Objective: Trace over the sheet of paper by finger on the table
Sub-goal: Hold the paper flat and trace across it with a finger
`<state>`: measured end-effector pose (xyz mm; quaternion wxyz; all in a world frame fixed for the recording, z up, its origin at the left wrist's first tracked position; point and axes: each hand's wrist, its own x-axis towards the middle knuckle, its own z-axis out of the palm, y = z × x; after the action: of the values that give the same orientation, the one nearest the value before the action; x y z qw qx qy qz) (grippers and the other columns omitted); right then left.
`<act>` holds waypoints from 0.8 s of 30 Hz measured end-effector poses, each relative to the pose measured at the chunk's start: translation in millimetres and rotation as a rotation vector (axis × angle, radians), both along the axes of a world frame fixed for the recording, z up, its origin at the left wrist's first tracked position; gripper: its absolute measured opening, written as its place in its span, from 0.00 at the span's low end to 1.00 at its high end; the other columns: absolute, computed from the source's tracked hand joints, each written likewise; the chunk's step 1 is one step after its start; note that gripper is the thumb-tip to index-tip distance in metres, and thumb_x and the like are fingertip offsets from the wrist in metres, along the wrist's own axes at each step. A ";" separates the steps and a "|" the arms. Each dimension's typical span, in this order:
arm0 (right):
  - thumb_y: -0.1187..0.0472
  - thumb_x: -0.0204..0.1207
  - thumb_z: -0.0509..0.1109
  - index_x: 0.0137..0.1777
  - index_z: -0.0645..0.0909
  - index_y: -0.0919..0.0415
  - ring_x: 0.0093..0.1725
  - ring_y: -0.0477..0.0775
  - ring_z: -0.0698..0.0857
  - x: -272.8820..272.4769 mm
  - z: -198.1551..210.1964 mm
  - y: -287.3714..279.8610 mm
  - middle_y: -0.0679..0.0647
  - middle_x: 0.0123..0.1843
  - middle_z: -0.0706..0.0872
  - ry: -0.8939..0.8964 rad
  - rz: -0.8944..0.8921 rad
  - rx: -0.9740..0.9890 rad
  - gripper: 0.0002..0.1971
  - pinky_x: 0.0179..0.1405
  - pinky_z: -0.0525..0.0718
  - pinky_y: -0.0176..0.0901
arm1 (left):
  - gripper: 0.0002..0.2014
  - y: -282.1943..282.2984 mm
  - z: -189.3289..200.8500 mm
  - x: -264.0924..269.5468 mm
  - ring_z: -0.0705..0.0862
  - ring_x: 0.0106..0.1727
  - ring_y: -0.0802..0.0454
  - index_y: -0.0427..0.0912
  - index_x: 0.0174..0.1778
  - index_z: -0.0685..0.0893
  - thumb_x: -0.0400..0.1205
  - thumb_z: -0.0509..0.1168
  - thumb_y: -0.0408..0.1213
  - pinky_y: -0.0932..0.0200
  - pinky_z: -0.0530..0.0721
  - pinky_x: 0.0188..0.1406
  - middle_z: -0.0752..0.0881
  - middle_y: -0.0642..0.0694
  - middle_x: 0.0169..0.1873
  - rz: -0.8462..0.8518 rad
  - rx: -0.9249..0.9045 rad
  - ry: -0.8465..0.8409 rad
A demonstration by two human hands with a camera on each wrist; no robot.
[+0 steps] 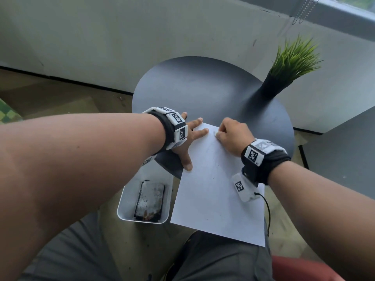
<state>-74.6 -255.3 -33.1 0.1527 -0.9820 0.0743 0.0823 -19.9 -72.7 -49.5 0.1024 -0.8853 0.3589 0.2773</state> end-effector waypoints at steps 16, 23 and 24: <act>0.57 0.79 0.65 0.50 0.77 0.54 0.44 0.56 0.80 -32.1 8.3 34.4 0.53 0.45 0.84 0.196 0.486 0.029 0.03 0.43 0.77 0.46 | 0.70 -1.6 0.1 -1.0 0.36 0.85 0.22 0.71 0.84 0.34 0.56 0.75 0.77 0.24 0.50 0.83 0.31 0.51 0.88 -0.018 0.018 -0.028; 0.55 0.77 0.64 0.48 0.77 0.56 0.48 0.62 0.83 1.2 3.6 -9.4 0.57 0.47 0.86 0.047 -0.018 -0.059 0.05 0.43 0.79 0.47 | 0.68 -1.9 4.0 -2.2 0.36 0.85 0.23 0.71 0.85 0.34 0.59 0.75 0.76 0.23 0.51 0.82 0.32 0.51 0.88 -0.015 0.019 -0.015; 0.56 0.78 0.64 0.50 0.77 0.56 0.48 0.62 0.82 -3.9 1.2 -1.3 0.58 0.49 0.86 0.037 0.064 -0.058 0.05 0.43 0.78 0.47 | 0.68 -2.0 3.8 -2.5 0.36 0.85 0.23 0.70 0.85 0.35 0.59 0.76 0.76 0.23 0.51 0.82 0.32 0.51 0.88 -0.018 0.017 -0.015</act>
<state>-78.4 -256.6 -32.0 0.1202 -0.9862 0.0479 0.1032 -22.4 -74.8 -45.7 0.1153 -0.8832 0.3637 0.2729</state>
